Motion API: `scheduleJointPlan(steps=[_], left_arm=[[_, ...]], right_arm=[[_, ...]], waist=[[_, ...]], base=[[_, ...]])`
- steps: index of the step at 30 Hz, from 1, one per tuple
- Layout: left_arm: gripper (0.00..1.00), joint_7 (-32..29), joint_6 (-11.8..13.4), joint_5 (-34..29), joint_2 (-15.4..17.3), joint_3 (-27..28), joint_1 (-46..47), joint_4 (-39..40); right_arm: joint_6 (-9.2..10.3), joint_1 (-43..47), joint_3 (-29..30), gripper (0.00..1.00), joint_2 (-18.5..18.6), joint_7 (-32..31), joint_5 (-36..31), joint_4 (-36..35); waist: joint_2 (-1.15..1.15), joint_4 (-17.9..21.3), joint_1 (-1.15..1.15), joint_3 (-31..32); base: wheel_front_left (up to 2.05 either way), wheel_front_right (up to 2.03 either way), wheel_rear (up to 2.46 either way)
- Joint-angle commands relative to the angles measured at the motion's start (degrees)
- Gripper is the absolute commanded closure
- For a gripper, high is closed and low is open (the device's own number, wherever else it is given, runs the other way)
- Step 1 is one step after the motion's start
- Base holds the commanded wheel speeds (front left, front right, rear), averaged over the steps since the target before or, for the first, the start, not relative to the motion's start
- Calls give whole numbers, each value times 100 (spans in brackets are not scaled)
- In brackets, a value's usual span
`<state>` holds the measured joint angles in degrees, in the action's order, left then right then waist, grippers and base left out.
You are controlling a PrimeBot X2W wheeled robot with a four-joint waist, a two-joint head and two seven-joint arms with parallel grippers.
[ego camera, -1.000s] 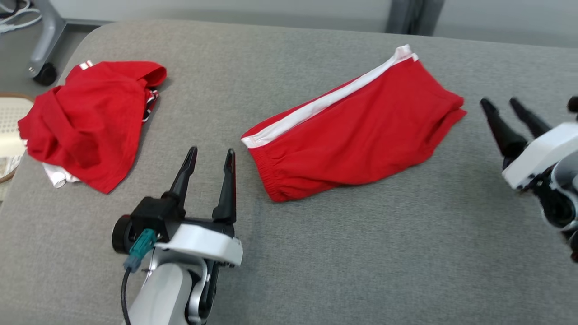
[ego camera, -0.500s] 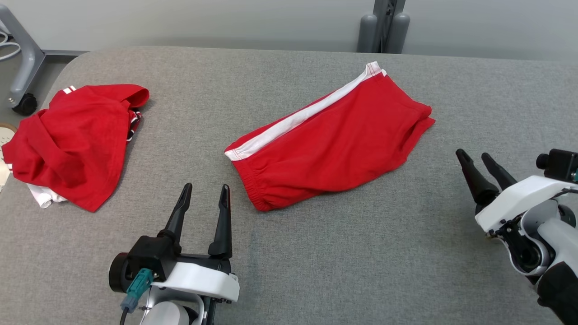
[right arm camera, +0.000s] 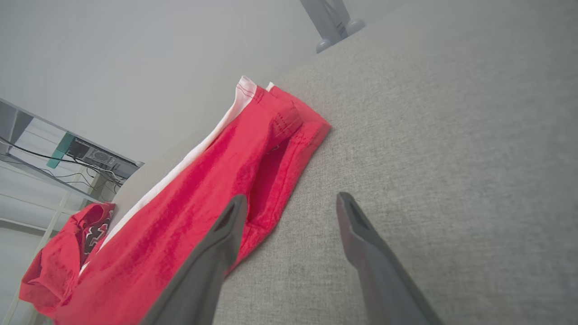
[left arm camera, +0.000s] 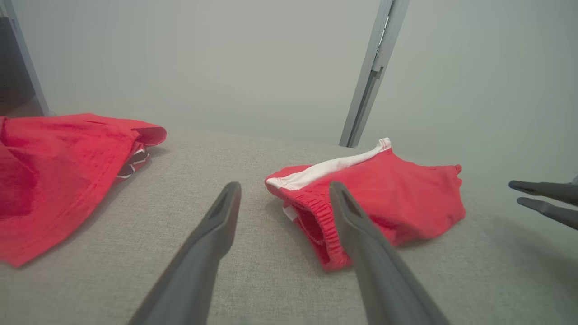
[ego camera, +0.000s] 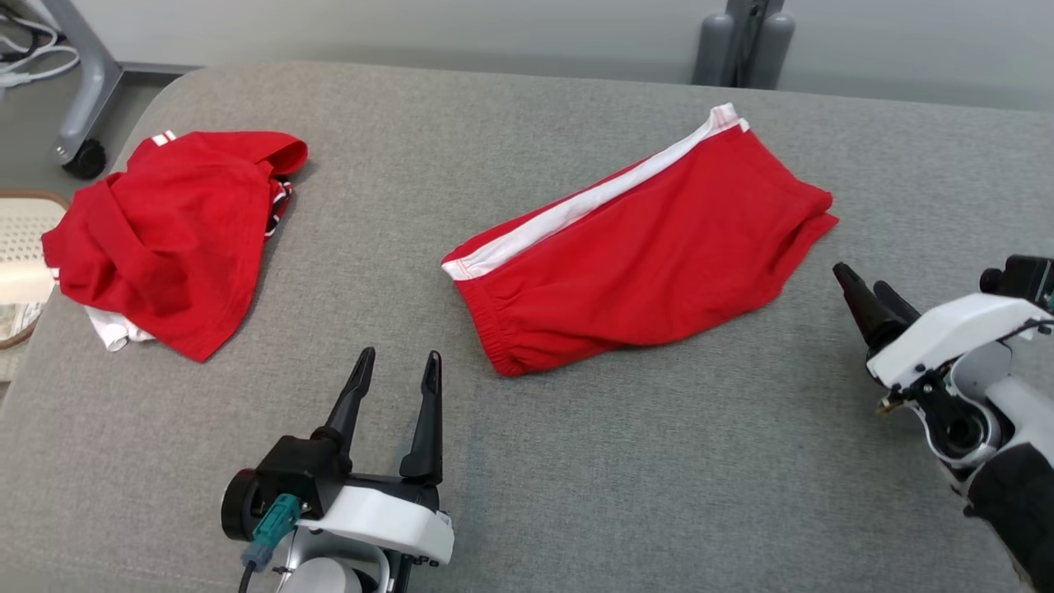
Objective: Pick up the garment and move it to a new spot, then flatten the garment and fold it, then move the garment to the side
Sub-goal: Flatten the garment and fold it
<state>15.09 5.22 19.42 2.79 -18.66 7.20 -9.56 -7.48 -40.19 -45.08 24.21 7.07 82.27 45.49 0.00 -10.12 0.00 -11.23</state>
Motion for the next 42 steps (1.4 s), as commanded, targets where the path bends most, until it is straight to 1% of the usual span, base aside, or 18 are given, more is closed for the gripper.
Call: scheduleJointPlan(steps=[1, 5, 10, 15, 23, 29, 36, 37, 38, 39, 42], left_arm=[[0, 8, 50, 91, 23, -45, 72, -47], [0, 9, 86, 160, 23, -199, 174, -90], [0, 8, 246, 329, 20, -290, 244, -86], [0, 8, 298, 423, 22, -436, 304, -35], [0, 8, 339, 474, 20, -555, 392, 10], [0, 8, 341, 487, 21, -593, 435, 35], [0, 8, 366, 503, 22, -679, 521, 50], [0, 8, 366, 505, 21, -682, 515, 42], [0, 8, 368, 511, 22, -682, 516, 32], [0, 8, 370, 514, 22, -681, 516, 23], [0, 8, 373, 520, 22, -676, 520, -14]], right_arm=[[-3, -161, 60, 0, -67, -151, 112, 139], [-3, -520, 108, 0, -151, -428, 151, 619], [-3, -975, 187, 0, -312, -758, 247, 1343], [-3, -1345, 165, 0, -357, -878, 151, 1769], [-3, -1533, 225, 0, -373, -860, 170, 2025], [-3, -1580, 255, 0, -365, -846, 190, 2123], [-2, -1684, 233, 0, -348, -678, 108, 2154], [-2, -1684, 230, 52, -352, -657, 101, 2162], [-2, -1683, 225, 97, -360, -643, 91, 2161], [-2, -1677, 217, 100, -368, -624, 80, 2152], [-2, -1624, 179, 100, -352, -529, 26, 2131]], waist=[[0, -123, 0, -105], [0, -326, 0, -255], [0, -592, 0, -456], [0, -841, 0, -620], [0, -1069, 0, -763], [0, -1151, 0, -891], [0, -1203, 0, -1002], [0, -1202, 0, -1000], [0, -1199, 0, -995], [0, -1195, 0, -987], [0, -1165, 0, -944]], base=[[0, 0, 0], [0, 0, 0], [0, 0, 0], [0, 0, 0], [0, 0, 0], [0, 0, 0], [0, 0, 0], [0, 0, 0], [0, 0, 0], [0, 0, 0], [0, 0, 0]])
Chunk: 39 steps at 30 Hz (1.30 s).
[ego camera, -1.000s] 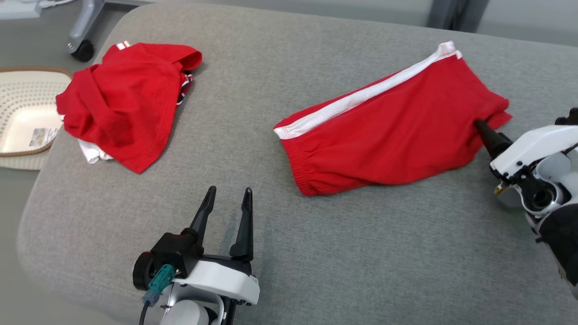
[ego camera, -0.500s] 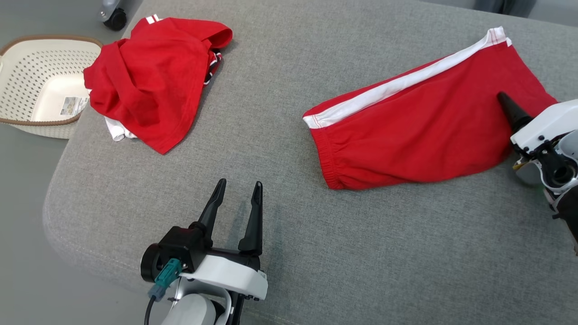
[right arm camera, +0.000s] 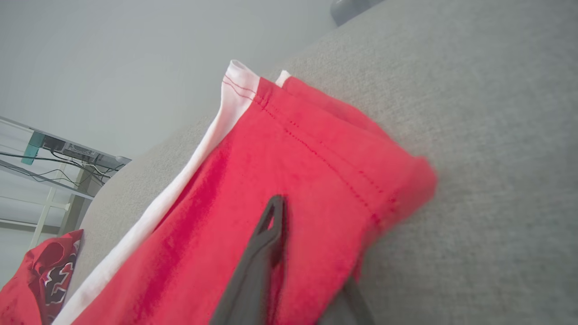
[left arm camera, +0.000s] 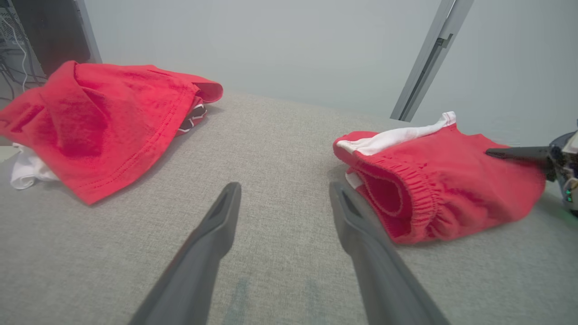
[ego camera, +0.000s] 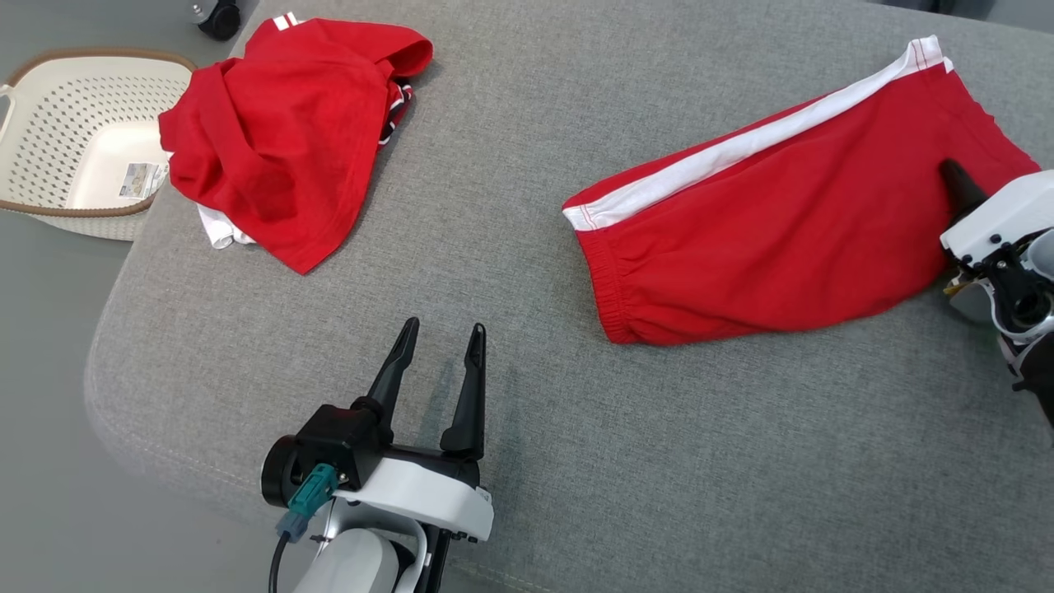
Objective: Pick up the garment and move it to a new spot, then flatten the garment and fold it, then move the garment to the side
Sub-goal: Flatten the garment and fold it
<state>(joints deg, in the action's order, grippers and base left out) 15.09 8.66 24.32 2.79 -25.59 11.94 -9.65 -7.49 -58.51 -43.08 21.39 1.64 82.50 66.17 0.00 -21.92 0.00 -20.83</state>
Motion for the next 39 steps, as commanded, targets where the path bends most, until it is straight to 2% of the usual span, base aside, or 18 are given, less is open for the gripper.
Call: scheduleJointPlan(steps=[1, 13, 26, 32, 39], left_arm=[[0, 8, 31, 30, 21, 24, 42, -15], [0, 8, 10, 7, 22, 112, 29, -76], [0, 8, -50, -84, 24, 302, -171, -156], [0, 8, -55, -101, 23, 368, -275, -206], [0, 8, -103, -93, 22, 443, -388, -234]], right_arm=[[-1, 218, -21, 100, -61, 60, -6, 52], [0, 511, 26, 100, 41, 452, 21, -45], [0, 908, 30, 100, -249, 1004, -31, 285], [-1, 1086, 315, 100, -399, 1324, 73, 568], [-1, 1378, 726, 100, -471, 1370, 3, 726]], waist=[[0, 32, 0, 32], [0, 307, 0, 214], [0, 795, 0, 600], [0, 1015, 0, 779], [0, 1164, 0, 916]], base=[[0, 0, 0], [0, 0, 0], [0, 0, 0], [0, 0, 0], [0, 0, 0]])
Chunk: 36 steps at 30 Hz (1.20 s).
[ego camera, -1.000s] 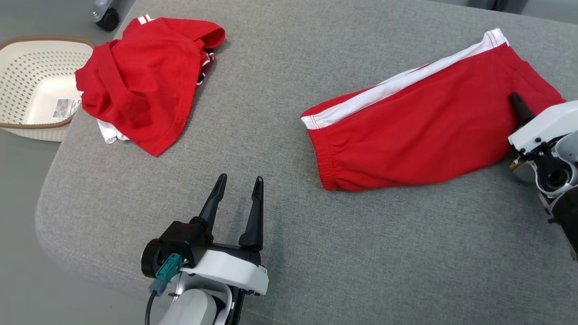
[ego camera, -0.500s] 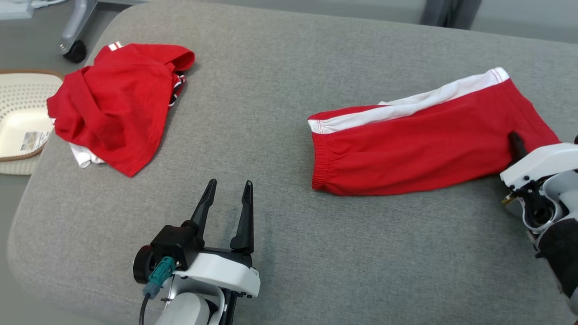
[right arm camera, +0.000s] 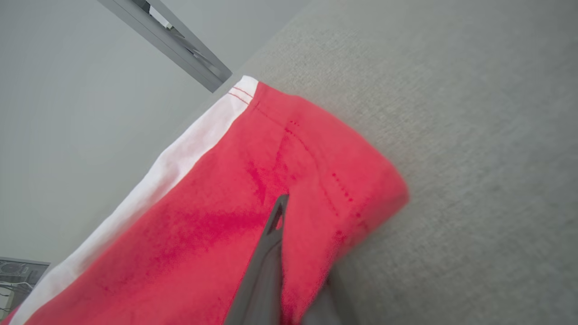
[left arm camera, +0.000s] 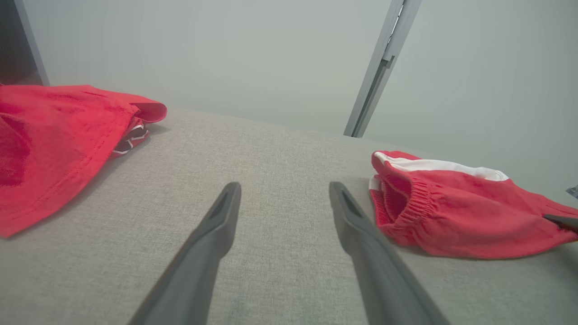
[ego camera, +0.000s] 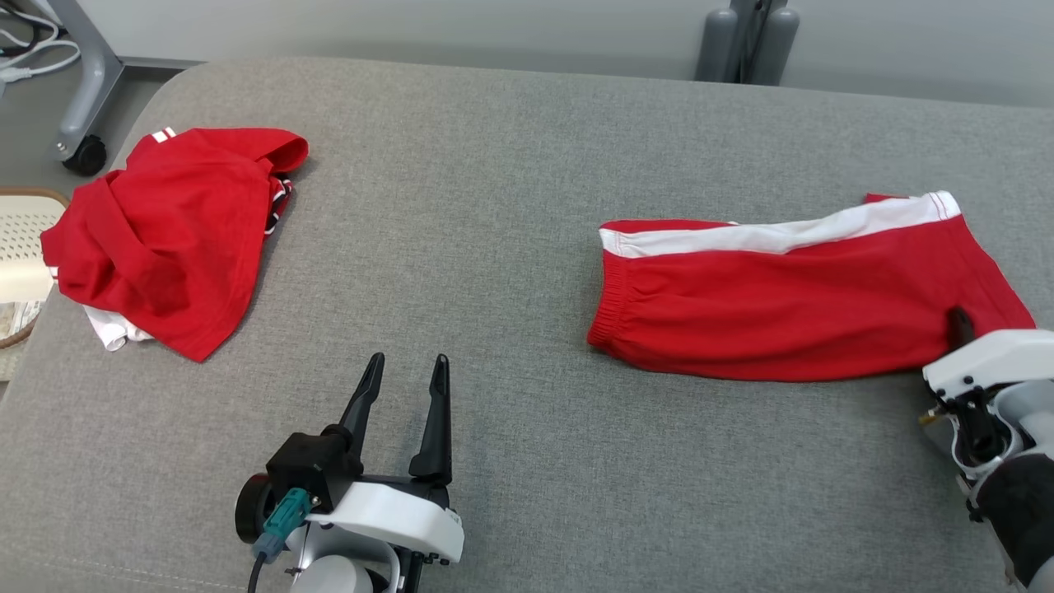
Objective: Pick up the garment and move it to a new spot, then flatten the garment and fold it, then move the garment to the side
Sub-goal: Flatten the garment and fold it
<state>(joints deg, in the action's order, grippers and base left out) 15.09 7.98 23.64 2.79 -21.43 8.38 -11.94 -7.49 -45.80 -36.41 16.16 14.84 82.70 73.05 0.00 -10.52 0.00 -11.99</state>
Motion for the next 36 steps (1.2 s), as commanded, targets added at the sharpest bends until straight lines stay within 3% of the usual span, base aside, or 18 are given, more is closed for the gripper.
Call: scheduleJointPlan(steps=[1, 8, 15, 29, 30, 36], left_arm=[[0, 8, -38, -24, 23, 31, -57, -20], [0, 8, -75, -29, 22, 95, -151, -49], [0, 8, -89, -50, 23, 103, -199, -63], [0, 8, -124, -132, 23, 205, -306, -128], [0, 8, -125, -141, 23, 216, -343, -133], [0, 8, -121, -140, 23, 219, -392, -125]], right_arm=[[-1, 173, 155, 100, 61, 50, -47, 53], [0, 516, 745, 100, 50, 48, -371, 81], [-1, 407, 1162, 100, 114, 49, -1102, 83], [-2, 551, 1835, 100, -337, 44, -3844, -1121], [-2, 656, 1973, 100, -479, 44, -4303, -1320], [-1, 924, 2250, 100, -878, 44, -5283, -1700]], waist=[[0, 38, 0, 60], [0, 125, 0, 230], [0, 157, 0, 300], [0, 165, 0, 559], [0, 155, 0, 601], [0, 99, 0, 677]], base=[[0, 0, 0], [0, 0, 0], [0, 0, 0], [0, 0, 0], [0, 0, 0], [0, 0, 0]])
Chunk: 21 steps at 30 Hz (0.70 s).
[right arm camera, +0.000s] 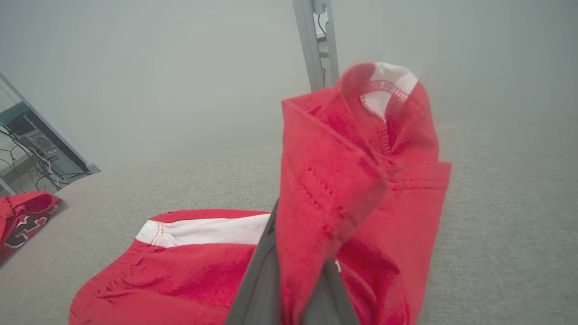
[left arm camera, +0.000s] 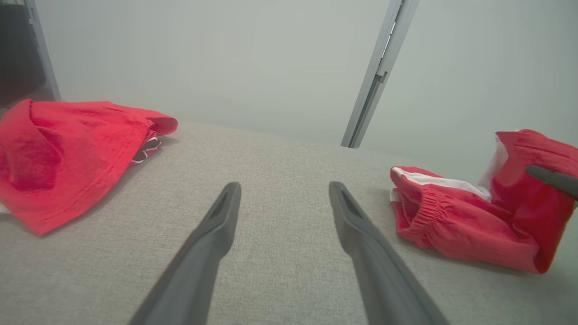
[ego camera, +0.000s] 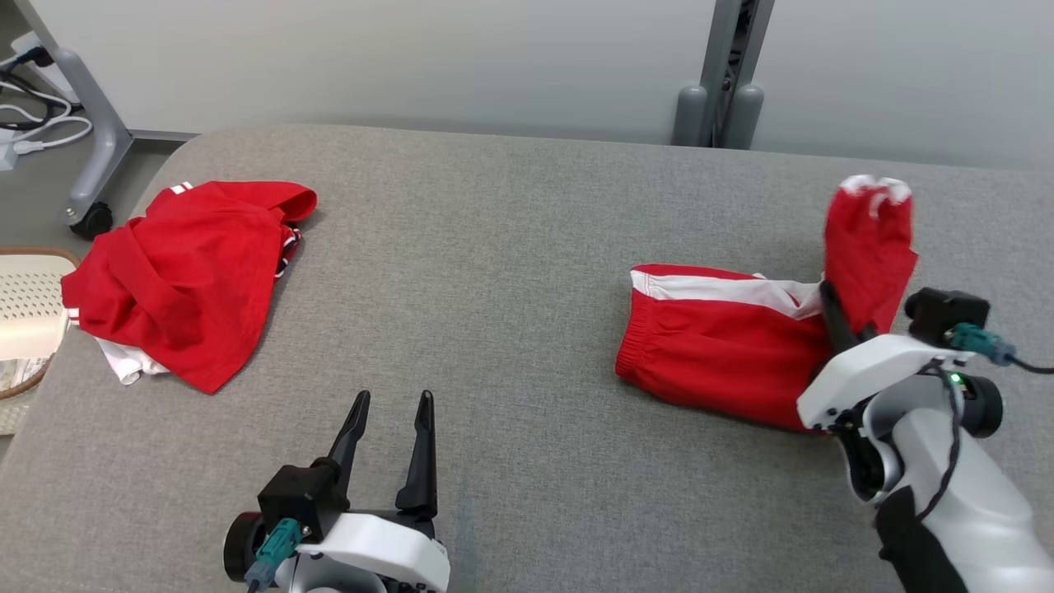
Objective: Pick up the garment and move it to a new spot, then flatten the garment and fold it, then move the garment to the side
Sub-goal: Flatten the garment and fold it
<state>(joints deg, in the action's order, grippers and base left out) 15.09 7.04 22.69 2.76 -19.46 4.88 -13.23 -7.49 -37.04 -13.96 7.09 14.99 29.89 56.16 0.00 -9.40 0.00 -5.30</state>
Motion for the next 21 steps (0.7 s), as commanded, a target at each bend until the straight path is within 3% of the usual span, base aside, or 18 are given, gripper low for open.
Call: scheduleJointPlan(steps=[1, 12, 21], left_arm=[[0, 8, -22, -40, 25, 19, -53, 5], [0, 8, -19, 45, 25, -3, -78, 0], [0, 8, 6, 96, 25, -67, -87, 3]], right_arm=[[-1, 94, 48, 100, -35, 28, -157, -69], [-2, 637, 151, 100, -407, -468, -1273, -930], [-1, 1321, -243, 100, -403, -1149, -1246, -2035]], waist=[[0, -30, 0, 19], [0, -303, 0, 55], [0, -517, 0, 20]], base=[[0, 0, 0], [0, 0, 0], [0, 0, 0]])
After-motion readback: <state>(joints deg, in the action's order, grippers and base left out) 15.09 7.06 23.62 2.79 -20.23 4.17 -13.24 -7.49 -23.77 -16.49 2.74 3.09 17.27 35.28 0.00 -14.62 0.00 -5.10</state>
